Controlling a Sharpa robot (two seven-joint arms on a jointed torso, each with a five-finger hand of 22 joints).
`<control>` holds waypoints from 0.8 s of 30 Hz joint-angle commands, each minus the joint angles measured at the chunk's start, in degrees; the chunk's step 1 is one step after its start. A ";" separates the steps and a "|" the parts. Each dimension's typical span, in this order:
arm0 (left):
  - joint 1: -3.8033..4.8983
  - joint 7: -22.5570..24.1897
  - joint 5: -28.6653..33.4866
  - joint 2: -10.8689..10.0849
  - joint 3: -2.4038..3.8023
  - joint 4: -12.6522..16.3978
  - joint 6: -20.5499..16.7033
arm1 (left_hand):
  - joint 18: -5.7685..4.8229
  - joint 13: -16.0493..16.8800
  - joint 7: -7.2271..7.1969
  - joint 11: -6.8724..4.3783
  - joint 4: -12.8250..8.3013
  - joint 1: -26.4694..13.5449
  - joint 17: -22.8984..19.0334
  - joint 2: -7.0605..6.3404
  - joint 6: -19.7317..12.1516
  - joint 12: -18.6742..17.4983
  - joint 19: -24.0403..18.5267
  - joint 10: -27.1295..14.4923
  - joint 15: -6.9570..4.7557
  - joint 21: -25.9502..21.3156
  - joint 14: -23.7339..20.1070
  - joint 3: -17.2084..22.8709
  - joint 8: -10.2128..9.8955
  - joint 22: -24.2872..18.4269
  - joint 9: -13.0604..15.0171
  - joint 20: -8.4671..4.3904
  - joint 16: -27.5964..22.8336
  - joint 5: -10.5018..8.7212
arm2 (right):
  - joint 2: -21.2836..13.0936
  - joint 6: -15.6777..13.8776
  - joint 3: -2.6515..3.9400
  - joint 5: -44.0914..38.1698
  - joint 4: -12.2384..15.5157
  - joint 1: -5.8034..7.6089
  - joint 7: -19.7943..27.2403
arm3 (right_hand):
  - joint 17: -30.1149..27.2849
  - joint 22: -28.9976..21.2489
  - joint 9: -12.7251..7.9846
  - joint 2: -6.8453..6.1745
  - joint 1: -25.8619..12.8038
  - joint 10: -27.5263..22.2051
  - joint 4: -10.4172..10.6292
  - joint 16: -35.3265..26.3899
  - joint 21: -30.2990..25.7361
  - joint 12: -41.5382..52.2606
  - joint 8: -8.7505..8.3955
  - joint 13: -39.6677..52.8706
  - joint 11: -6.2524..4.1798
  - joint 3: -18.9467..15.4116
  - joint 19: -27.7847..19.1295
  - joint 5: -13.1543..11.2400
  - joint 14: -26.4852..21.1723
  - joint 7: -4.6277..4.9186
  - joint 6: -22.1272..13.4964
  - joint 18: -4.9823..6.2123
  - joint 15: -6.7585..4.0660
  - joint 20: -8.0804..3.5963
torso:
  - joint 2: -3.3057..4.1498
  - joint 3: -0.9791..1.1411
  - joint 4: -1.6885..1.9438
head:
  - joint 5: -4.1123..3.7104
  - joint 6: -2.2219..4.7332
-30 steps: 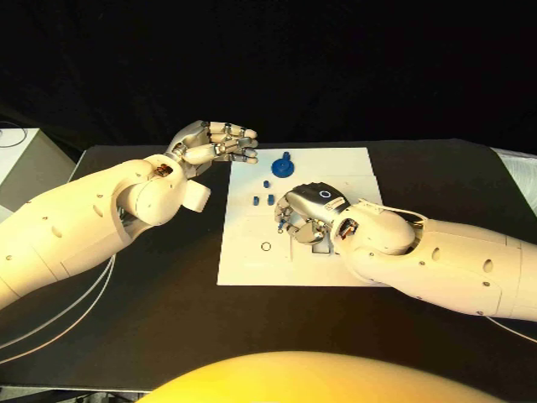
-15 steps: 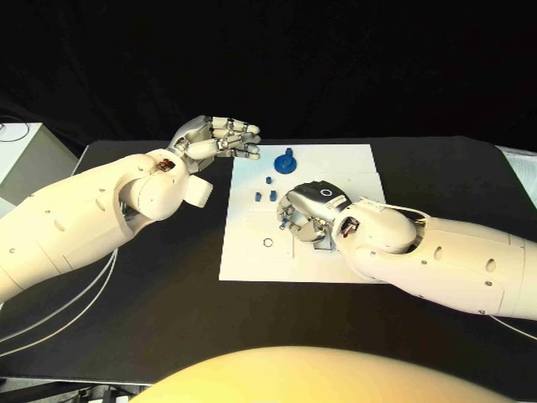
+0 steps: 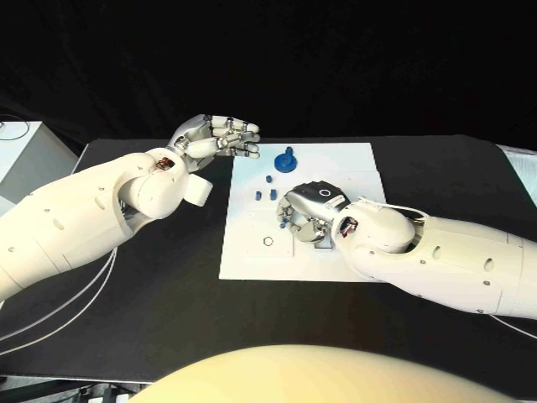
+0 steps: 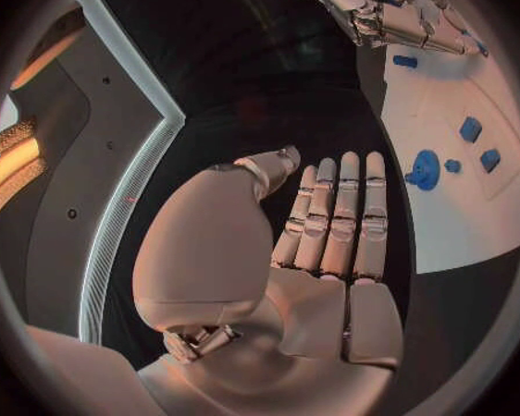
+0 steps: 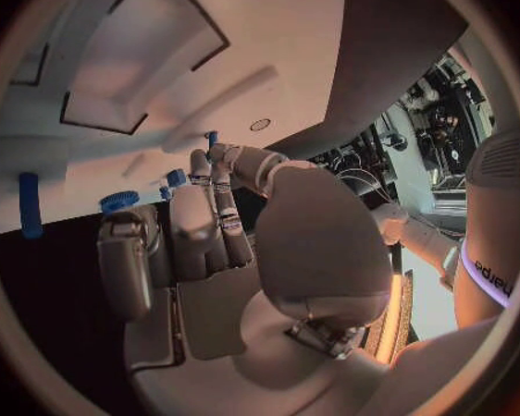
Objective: Assemble the parts on the task board
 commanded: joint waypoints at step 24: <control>-0.04 -0.05 0.37 -0.15 0.04 0.27 0.64 | 0.78 0.09 0.42 0.22 0.10 -0.02 0.13 -0.21 -0.07 0.08 0.44 0.00 -0.14 -0.55 0.38 -0.39 0.17 -0.18 -0.08 0.18 -0.48 -0.20 | 1.08 2.67 -0.13 -2.23 -1.39 -0.44 -0.99 | -0.04 15.06 0.19 0.67 -0.19 1.64 -0.19 -0.23 0.25 0.01 0.21 0.01 -1.09 0.38 6.00 0.15 -0.07 0.05 0.27 -0.39 -0.48 -0.36 | -0.02 0.00 0.00 | 0.06 -0.03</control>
